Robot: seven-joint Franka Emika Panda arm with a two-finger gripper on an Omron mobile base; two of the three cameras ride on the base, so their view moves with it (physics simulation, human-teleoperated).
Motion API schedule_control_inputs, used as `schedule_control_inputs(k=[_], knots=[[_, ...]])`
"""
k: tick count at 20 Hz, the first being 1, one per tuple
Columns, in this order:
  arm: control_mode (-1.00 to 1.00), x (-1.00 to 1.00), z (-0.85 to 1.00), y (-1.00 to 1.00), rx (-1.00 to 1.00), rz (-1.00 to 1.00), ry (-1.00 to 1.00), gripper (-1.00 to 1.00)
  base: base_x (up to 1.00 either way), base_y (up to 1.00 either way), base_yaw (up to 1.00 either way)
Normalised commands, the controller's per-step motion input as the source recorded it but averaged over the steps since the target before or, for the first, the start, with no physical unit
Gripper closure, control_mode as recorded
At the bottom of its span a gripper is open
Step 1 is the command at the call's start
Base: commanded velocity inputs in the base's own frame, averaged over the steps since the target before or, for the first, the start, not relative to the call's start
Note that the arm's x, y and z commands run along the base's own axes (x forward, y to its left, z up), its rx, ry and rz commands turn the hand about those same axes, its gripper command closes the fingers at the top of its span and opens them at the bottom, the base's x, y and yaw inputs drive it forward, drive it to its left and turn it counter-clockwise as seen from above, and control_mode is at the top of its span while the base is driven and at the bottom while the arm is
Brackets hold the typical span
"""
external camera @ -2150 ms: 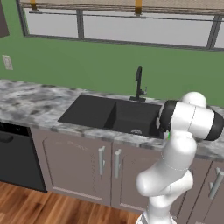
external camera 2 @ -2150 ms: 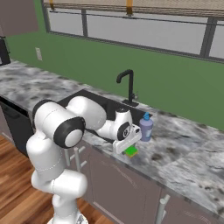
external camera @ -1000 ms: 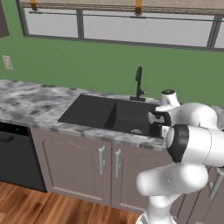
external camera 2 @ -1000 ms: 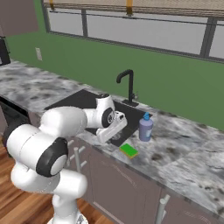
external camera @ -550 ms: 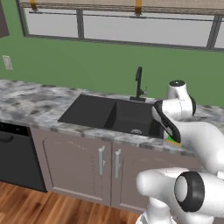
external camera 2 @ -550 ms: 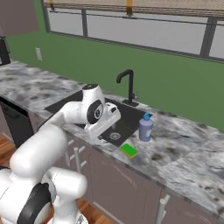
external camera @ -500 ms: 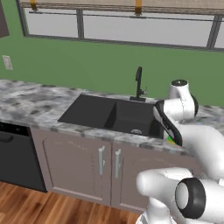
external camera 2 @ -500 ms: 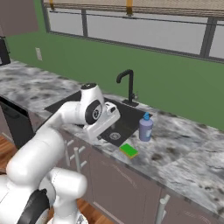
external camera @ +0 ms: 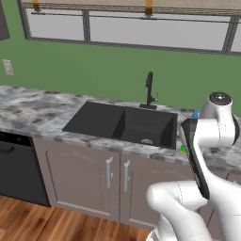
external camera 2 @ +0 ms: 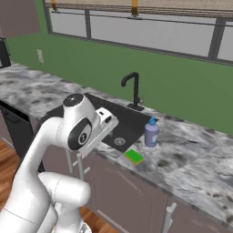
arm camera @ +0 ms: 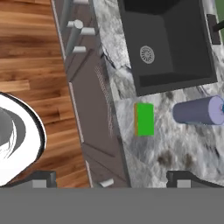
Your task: Restock the sink supplies by placing the sponge and soap dispenser on the counter and next to the sink. Make sure the soap dispenser is upright.
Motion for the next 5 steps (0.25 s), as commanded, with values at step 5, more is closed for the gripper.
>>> schedule_control_inputs(k=[5], knots=[[-1.00, -0.20, 0.01, 0.02, 0.00, 0.00, -0.11, -1.00, 0.00, 0.00, 0.00]])
